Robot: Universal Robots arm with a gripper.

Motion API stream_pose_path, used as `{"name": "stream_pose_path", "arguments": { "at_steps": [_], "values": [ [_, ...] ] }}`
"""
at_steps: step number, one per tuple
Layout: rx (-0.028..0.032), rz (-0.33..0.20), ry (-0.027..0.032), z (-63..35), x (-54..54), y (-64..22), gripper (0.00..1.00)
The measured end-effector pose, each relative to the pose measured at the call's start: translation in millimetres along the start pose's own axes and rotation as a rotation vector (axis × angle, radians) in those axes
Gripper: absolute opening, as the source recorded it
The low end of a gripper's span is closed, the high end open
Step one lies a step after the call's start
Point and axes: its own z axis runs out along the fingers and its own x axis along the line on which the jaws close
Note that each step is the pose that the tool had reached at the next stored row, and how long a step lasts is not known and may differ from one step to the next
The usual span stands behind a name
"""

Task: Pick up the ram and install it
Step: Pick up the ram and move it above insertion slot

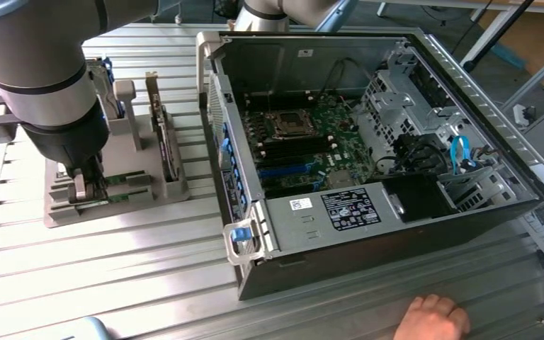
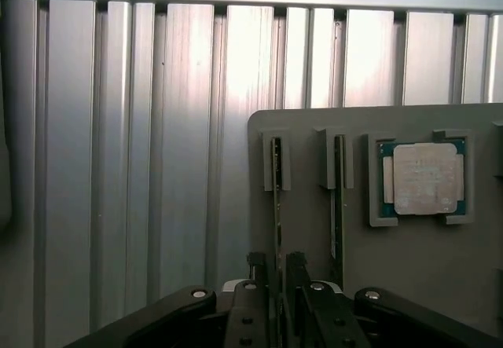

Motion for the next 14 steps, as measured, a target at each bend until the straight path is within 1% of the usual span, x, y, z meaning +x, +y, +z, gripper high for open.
{"name": "stream_pose_path", "arguments": {
  "at_steps": [5,12,14],
  "values": [
    [0.0001,0.0,-0.0001,1.7,0.0,-0.1,0.24],
    [0.0,0.0,0.0,10.8,-0.1,-0.2,0.24],
    [-0.0001,0.0,0.0001,12.0,-0.1,-0.2,0.24]
  ]
}}
